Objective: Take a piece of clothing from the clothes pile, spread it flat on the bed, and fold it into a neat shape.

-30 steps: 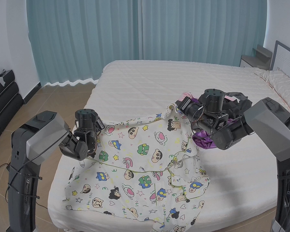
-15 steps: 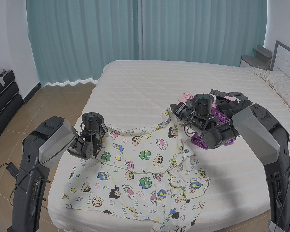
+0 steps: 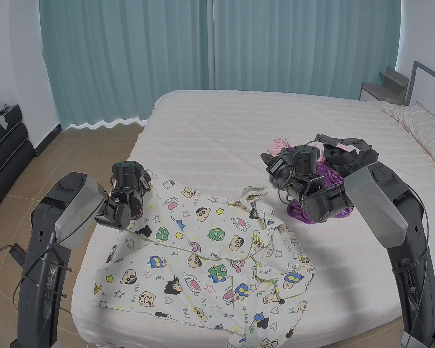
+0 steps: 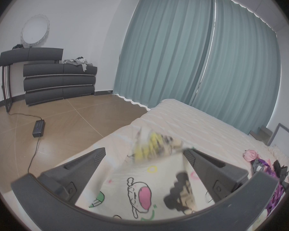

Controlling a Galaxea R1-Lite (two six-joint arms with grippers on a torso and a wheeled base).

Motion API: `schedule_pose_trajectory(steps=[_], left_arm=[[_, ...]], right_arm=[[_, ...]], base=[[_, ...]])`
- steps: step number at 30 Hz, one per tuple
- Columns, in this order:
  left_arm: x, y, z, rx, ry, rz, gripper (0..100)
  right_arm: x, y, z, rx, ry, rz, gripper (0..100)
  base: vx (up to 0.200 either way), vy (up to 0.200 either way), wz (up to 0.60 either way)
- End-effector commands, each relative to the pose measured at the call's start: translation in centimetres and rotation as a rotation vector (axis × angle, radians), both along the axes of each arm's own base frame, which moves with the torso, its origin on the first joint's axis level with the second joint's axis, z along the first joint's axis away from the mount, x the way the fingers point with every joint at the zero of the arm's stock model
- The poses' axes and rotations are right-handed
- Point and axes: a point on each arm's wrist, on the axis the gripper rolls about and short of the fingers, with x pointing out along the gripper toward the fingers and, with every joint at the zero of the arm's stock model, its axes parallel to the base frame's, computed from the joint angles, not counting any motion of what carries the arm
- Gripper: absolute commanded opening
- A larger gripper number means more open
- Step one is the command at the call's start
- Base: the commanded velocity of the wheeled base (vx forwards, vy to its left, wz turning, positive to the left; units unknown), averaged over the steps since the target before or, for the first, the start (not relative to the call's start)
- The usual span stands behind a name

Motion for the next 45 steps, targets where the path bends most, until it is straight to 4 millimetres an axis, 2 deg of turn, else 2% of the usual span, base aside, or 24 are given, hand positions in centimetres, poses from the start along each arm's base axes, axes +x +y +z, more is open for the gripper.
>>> schedule_pose_trajectory(steps=[1,4,9,14,16,18,19,21,22,23,29,33,34,35,40,45], left_arm=[[0.3,0.9,0.4,0.021,0.005,0.012,100],[0.7,1.3,1.2,0.079,0.006,0.002,100],[0.7,1.4,2.8,0.084,-0.020,0.002,100],[-1.2,1.6,5.2,0.033,-0.034,-0.009,100],[-3.5,1.4,7.2,-0.025,-0.035,-0.074,100],[-4.8,1.4,8.3,-0.048,-0.033,-0.104,100],[-6.1,1.5,9.0,-0.062,-0.021,-0.122,100],[-7.9,1.3,9.8,-0.080,-0.009,-0.141,100],[-8.1,1.3,9.8,-0.082,-0.007,-0.142,100],[-10.0,1.3,10.5,-0.118,0.007,-0.162,100],[-16.0,0.4,10.3,-0.201,0.100,-0.264,100],[-18.8,-0.4,10.0,-0.261,0.116,-0.283,100],[-18.8,-0.4,10.0,-0.261,0.116,-0.283,100],[-20.1,-0.9,9.7,-0.299,0.128,-0.295,100],[-23.1,-2.3,9.5,-0.394,0.142,-0.322,100],[-24.7,-3.0,9.0,-0.481,0.147,-0.325,100]], right_arm=[[-0.2,-0.7,0.2,-0.009,0.022,-0.011,100],[-0.5,-1.3,0.2,-0.016,0.039,-0.021,100],[-2.6,-2.8,0.8,-0.042,0.105,-0.001,100],[-5.6,-4.9,0.8,-0.117,0.183,0.039,100],[-7.4,-6.8,1.0,-0.133,0.227,0.083,100],[-8.3,-7.7,1.3,-0.122,0.248,0.111,100],[-9.4,-8.4,1.3,-0.112,0.273,0.140,100],[-10.8,-9.3,0.8,-0.125,0.315,0.177,100],[-11.0,-9.3,0.8,-0.129,0.319,0.179,100],[-12.1,-10.3,-0.1,-0.184,0.349,0.215,100],[-15.0,-11.5,-3.0,-0.255,0.386,0.353,100],[-15.2,-11.1,-4.8,-0.265,0.378,0.387,100],[-15.2,-11.1,-4.8,-0.265,0.378,0.387,100],[-15.3,-10.7,-6.1,-0.278,0.405,0.406,100],[-15.3,-10.6,-8.7,-0.342,0.432,0.456,100],[-14.7,-10.0,-9.8,-0.366,0.413,0.476,100]], base=[[0.000,0.000,0.00],[0.000,0.000,0.00],[0.000,0.000,0.00],[0.000,0.000,0.00],[0.000,0.000,0.00],[0.000,0.000,0.00],[0.000,0.000,0.00],[0.000,0.000,0.00],[0.000,0.000,0.00],[0.000,0.000,0.00],[0.000,0.000,0.00],[0.000,0.000,0.00],[0.000,0.000,0.00],[0.000,0.000,0.00],[0.000,0.000,0.00],[0.000,0.000,0.00]])
